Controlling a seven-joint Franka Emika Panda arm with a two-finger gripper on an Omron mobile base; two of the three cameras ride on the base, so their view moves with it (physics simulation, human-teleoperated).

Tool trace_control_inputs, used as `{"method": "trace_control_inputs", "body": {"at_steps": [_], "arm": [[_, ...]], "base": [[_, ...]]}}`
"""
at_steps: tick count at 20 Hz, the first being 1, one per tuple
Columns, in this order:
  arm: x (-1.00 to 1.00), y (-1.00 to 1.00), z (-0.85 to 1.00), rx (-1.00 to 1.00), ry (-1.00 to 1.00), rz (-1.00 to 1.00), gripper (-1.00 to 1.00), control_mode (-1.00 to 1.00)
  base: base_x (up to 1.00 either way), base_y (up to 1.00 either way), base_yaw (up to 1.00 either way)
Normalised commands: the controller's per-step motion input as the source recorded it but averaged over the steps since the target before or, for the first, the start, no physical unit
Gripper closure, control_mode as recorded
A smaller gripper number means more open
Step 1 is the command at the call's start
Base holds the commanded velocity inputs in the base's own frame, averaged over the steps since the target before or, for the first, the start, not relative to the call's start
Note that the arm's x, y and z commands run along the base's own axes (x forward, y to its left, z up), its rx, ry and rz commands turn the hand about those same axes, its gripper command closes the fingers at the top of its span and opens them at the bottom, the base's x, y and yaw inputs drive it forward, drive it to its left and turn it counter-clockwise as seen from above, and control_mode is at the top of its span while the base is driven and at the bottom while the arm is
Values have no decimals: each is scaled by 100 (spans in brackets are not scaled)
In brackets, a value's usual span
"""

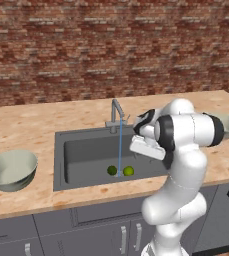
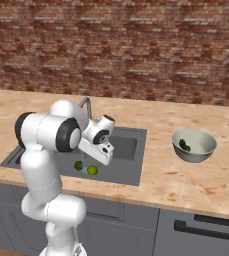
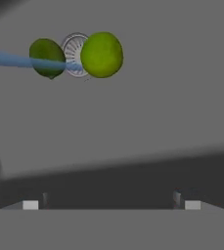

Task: Pick the limes from the sink and place them in one bowl. Place the squash in the other bowl. Then turn off the sink faucet.

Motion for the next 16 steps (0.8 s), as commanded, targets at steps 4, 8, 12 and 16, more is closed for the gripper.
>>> {"method": "trace_control_inputs", "body": {"at_steps": [4,8,12,16], "arm": [[28,0,-36,0,5,0,-100,-100],[24,2,-37,0,5,0,-100,-100],[30,13,-37,0,4,0,-100,-100],[28,15,-34,0,2,0,-100,-100]], "base": [[0,0,0],[0,0,0],[0,0,0],[0,0,0]]}}
